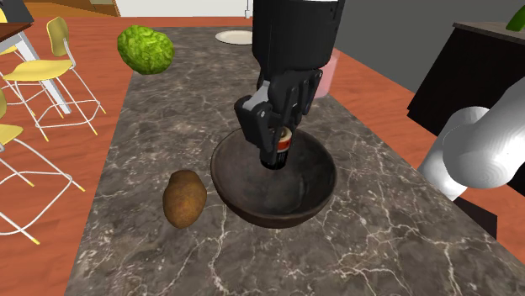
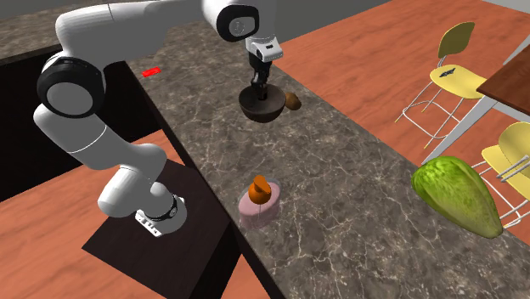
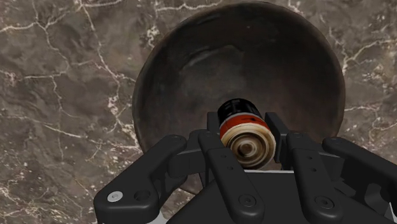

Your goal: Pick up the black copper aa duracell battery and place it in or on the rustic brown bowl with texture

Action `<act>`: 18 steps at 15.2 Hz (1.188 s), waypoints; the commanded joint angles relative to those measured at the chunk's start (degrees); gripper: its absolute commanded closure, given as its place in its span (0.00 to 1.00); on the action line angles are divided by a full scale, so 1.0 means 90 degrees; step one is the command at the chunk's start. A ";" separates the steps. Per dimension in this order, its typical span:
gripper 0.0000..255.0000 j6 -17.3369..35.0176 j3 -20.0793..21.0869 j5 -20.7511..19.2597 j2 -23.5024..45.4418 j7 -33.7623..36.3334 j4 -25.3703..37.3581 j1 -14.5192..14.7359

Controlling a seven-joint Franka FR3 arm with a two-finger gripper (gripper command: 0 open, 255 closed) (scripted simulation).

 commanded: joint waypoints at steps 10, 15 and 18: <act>0.00 -0.0635 0.0010 -0.0130 0.0182 0.0109 0.0783 -0.0056; 0.00 -0.0804 0.0028 -0.0174 0.0250 0.0147 0.1006 -0.0072; 0.00 -0.0804 0.0028 -0.0174 0.0250 0.0147 0.1007 -0.0072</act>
